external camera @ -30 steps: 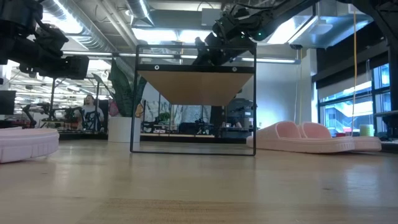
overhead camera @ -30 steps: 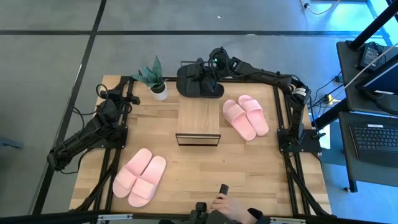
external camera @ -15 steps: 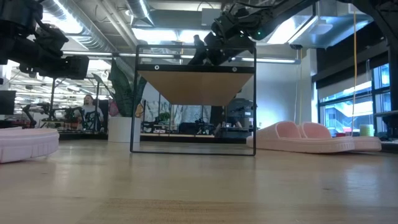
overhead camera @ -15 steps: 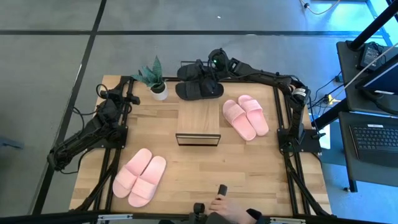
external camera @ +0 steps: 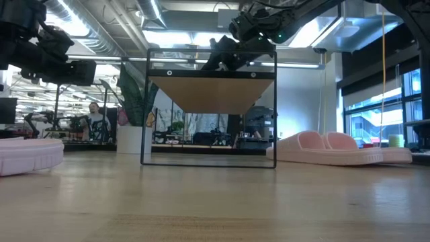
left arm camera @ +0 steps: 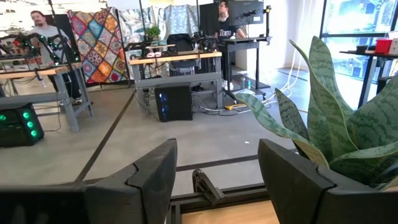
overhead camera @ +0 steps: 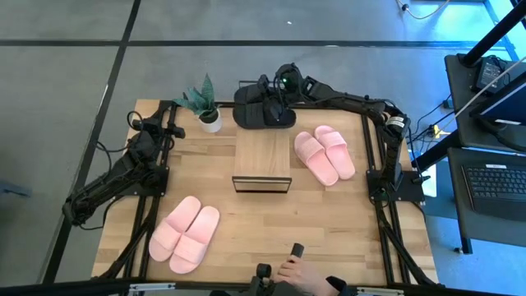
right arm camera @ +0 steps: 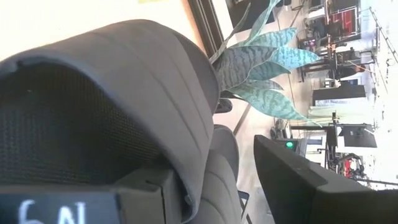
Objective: Pick and place slides into the shelf
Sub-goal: Put the black slide on the shelf, then put the pink slide under the shelf
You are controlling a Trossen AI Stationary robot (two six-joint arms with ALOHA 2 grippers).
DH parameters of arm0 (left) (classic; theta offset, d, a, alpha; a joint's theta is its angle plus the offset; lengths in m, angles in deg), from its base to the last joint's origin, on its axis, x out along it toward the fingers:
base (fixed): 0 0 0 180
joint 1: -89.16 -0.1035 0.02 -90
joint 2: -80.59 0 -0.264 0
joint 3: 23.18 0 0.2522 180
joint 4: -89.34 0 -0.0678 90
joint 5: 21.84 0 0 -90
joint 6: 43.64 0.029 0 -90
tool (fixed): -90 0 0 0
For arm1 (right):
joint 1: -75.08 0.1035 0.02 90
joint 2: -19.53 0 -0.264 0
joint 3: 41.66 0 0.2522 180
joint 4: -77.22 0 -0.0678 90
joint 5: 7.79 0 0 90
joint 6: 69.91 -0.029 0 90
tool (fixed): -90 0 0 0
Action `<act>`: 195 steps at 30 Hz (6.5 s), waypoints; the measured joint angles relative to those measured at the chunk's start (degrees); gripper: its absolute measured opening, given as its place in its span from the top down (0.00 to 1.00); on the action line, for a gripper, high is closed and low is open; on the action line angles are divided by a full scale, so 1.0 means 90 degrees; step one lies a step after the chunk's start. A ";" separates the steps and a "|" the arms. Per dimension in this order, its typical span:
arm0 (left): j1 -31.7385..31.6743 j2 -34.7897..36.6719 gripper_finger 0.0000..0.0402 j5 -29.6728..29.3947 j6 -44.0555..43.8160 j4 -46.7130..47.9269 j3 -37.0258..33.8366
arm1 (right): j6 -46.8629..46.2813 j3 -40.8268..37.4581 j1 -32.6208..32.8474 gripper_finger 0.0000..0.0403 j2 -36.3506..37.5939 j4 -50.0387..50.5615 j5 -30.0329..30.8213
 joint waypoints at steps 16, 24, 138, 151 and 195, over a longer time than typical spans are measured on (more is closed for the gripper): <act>-0.0001 0.0001 0.46 0.0001 0.0000 0.0000 0.0000 | -0.0432 0.0000 0.0002 0.56 0.0000 -0.0033 0.0536; 0.0000 0.0002 0.46 0.0001 0.0000 0.0000 -0.0001 | -0.0873 0.0002 0.0000 0.56 0.0000 -0.0016 0.0544; -0.0001 0.0000 0.46 0.0000 0.0670 0.0000 0.0000 | -0.7515 -0.5989 0.0935 0.32 0.6324 0.2165 0.3493; -0.0001 0.0002 0.46 0.0000 0.0665 0.0000 -0.0001 | -0.7794 -0.5989 0.0930 0.32 0.5723 0.2395 0.3345; 0.0000 0.0000 0.46 0.0000 0.0683 0.0007 0.0000 | -0.5939 -0.5986 0.2202 0.96 0.3033 -0.0052 0.3639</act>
